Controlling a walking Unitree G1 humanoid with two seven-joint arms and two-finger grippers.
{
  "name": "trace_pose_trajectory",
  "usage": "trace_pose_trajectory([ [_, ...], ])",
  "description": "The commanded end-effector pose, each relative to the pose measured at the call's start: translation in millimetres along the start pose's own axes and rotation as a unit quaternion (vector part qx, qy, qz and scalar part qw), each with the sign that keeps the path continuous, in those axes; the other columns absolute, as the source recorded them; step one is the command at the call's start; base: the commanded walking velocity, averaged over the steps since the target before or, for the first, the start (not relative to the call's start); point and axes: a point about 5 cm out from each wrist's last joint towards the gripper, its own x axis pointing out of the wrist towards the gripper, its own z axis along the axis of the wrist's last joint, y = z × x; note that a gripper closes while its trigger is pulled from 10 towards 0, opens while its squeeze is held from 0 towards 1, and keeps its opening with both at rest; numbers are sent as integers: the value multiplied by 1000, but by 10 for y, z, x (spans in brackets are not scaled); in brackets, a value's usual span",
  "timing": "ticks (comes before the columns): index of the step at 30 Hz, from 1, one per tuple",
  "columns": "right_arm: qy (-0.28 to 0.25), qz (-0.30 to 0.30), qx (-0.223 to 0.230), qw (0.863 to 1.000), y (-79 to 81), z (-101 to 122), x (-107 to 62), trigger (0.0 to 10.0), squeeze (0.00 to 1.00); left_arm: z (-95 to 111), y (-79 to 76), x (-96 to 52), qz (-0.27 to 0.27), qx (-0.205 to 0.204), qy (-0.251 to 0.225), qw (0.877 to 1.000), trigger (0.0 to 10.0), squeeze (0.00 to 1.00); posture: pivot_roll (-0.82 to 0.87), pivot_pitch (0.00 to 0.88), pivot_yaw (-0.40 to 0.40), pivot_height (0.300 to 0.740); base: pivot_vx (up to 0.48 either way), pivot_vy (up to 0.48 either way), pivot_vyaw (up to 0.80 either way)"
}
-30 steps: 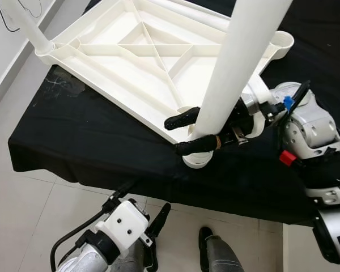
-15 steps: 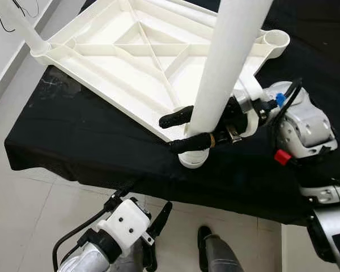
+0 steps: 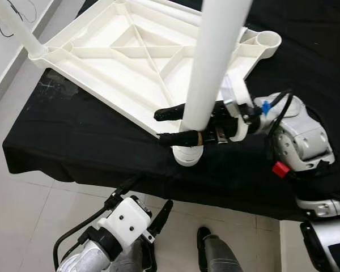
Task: Building children table
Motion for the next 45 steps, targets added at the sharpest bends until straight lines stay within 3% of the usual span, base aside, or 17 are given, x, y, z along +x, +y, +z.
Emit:
trace_pose_trajectory([
  [1, 63, -38, 61, 995, 25, -335, -22, 10000, 0, -70, -34, -37, -6, -2, 20, 1000, 10000, 0, 45, 418, 70, 740, 0, 0, 0],
  [12, 59, -152, 77, 984, 27, -352, -23, 10000, 0, -92, -35, -43, -5, -1, 22, 1000, 10000, 0, 37, 407, 68, 740, 0, 0, 0],
  [20, 58, -242, 110, 962, 215, -464, -8, 10000, 0, -110, -24, -40, -8, -2, 23, 1000, 10000, 0, 25, 402, 78, 740, 0, 0, 0],
  [27, 66, -286, 119, 949, 300, -539, 26, 10000, 0, -122, -22, -28, -9, -1, 23, 1000, 10000, 0, 21, 401, 76, 740, 0, 0, 0],
  [28, 56, -324, 134, 935, 323, -555, 52, 10000, 0, -124, -20, -24, -7, 0, 22, 1000, 10000, 0, 17, 401, 74, 740, 0, 0, 0],
  [31, 50, -339, 141, 929, 360, -552, 96, 10000, 0, -125, -20, -23, -6, 0, 22, 1000, 10000, 0, 15, 400, 73, 740, 0, 0, 0],
  [41, 48, -370, 122, 920, 629, -548, 409, 10000, 0, -128, -24, -2, -4, 1, 19, 1000, 10000, 0, 10, 395, 68, 740, 0, 0, 0],
  [45, 49, -373, 109, 920, 673, -538, 462, 10000, 0, -129, -19, 6, -3, 2, 18, 1000, 10000, 0, 10, 393, 66, 740, 0, 0, 0],
])
